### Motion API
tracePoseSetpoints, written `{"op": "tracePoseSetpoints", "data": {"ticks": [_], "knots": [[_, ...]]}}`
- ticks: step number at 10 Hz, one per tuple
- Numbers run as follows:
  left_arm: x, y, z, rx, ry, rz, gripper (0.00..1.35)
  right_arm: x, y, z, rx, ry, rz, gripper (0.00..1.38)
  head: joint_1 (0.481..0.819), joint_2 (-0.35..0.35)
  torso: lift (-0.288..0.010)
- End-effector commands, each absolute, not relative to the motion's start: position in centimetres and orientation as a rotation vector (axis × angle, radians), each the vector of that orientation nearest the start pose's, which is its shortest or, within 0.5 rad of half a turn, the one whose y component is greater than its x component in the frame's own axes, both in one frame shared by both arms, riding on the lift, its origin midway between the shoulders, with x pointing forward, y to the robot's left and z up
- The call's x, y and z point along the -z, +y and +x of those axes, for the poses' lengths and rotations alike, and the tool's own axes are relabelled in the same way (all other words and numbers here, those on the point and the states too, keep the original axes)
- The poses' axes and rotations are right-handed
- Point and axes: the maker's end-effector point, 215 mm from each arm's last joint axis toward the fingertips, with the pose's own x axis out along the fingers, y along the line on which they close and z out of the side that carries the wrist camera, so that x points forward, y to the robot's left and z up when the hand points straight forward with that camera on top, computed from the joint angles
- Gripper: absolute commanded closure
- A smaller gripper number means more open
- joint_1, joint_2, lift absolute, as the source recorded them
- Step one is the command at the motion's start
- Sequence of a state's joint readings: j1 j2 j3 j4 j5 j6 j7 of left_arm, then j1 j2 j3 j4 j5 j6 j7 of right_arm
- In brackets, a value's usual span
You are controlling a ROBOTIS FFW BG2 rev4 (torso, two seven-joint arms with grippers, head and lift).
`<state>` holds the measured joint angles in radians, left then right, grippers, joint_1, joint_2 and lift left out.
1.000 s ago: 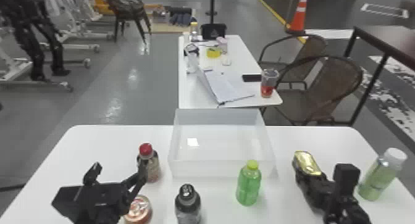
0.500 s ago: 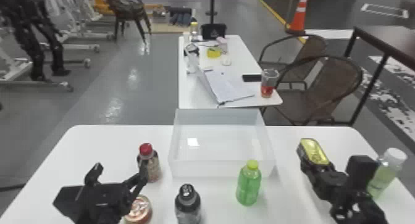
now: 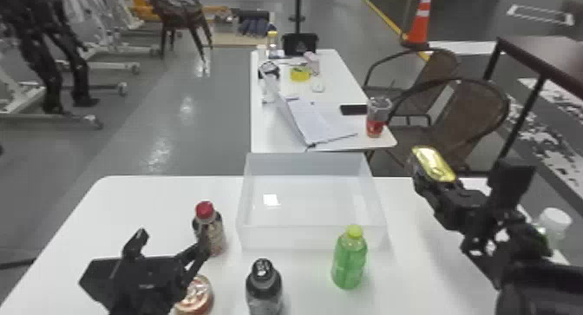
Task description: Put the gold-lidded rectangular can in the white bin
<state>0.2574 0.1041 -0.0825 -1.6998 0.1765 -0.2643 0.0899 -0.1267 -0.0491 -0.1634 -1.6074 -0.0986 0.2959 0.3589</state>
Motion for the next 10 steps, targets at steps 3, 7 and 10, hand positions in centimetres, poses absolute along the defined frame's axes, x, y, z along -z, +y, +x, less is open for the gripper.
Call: {"op": "tracePoseSetpoints", "data": {"ticks": [3,7,10], "knots": [[34.2,23.2,51.0,-0.01,-0.103,-0.106,0.14,25.9,-20.0,65.5,-0.283,0.067,0.101,1.01,0.549,0.0,-0.1],[34.5,22.9,51.2,-0.002,-0.091,-0.105,0.14,26.8,-11.2,68.2,-0.373,0.097,0.17,1.01,0.549,0.0,-0.1],[34.8,22.8,51.3,0.004,-0.081,-0.106,0.14,23.1,-5.7,70.8,-0.465,0.053,0.161,1.01,0.549,0.0,-0.1]]}}
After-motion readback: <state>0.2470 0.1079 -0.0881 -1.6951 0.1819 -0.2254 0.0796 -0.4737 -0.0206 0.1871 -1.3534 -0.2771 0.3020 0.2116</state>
